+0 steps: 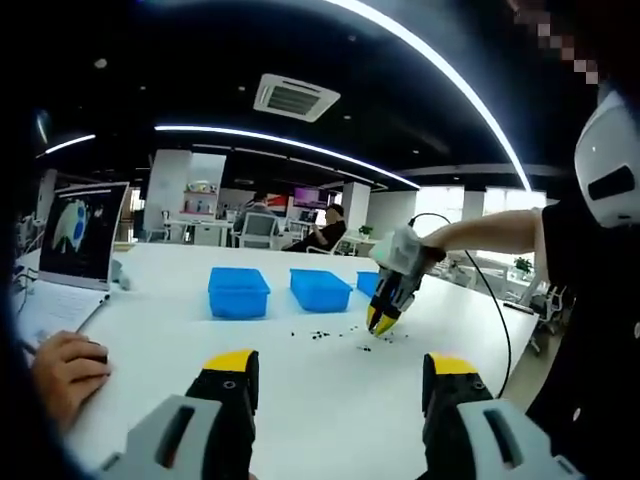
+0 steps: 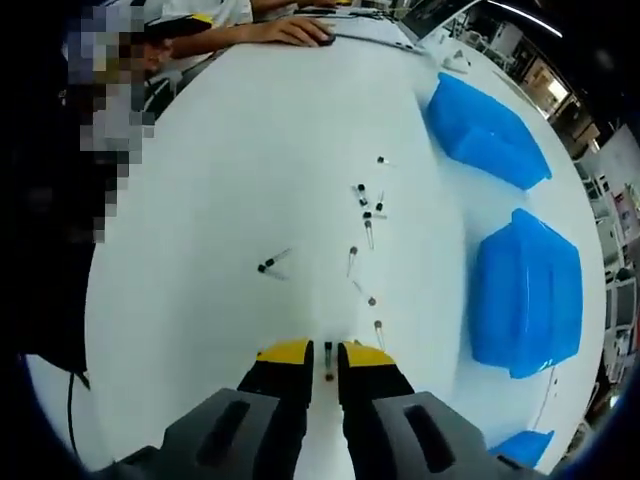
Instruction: Pick up the resistors one by one and place each resistor into its matching bin, sorting the parts by color and model until every resistor is separated into the correct bin for its type
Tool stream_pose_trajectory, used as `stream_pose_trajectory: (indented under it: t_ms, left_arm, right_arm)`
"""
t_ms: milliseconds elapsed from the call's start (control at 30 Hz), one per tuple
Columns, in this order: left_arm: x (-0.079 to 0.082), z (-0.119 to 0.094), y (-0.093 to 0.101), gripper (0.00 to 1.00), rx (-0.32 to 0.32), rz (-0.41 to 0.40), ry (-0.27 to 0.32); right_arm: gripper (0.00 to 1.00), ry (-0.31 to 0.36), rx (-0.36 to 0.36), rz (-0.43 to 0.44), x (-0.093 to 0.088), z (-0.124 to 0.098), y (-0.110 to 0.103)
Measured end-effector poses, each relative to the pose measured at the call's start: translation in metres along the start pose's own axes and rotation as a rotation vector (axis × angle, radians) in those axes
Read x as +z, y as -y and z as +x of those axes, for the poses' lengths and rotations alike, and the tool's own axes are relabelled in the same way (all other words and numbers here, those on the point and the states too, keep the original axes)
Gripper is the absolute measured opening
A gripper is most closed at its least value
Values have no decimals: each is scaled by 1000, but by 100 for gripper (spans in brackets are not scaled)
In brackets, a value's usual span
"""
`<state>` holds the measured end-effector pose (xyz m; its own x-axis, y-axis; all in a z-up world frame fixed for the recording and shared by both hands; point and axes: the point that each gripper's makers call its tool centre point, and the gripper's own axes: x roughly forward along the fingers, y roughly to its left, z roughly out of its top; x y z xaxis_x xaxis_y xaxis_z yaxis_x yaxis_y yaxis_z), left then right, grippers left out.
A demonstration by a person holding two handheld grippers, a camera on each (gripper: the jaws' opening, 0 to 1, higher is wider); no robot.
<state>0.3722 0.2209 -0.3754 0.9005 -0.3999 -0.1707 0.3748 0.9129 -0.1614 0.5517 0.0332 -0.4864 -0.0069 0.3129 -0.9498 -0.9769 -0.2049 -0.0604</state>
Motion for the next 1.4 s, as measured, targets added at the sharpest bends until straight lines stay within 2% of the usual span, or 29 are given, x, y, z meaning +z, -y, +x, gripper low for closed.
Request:
stream_pose_trajectory:
  t_ms: [200,467,733,867,1100,1133,1167,1267,1400]
  left_arm:
    - [0,-2,-1,67,6,-1,4]
    - [3,-5,-2,67,12,-1,15]
    - [7,-4,-1,67,5,6,23]
    - [9,-2,0,67,1,10,27]
    - [11,3,6,67,-16,15,30]
    - [11,3,6,67,-17,15,30]
    - [12,4,6,67,-19,16,30]
    - [13,7,7,67,-21,18,30]
    - [16,9,8,67,-23,21,33]
  right_arm:
    - [5,-10,19,26,0,1,0]
    - [5,-13,0,14,1,0,-3]
    - [5,99,-61,53,14,-28,-2]
    - [5,189,-102,98,20,-47,-2]
    - [5,453,-245,215,30,-93,-6]
    - [5,467,-253,224,30,-96,-7]
    - [5,541,-298,264,31,-106,-8]
    - [5,671,-382,333,29,-125,-12]
    - [5,814,-510,396,26,-148,-18]
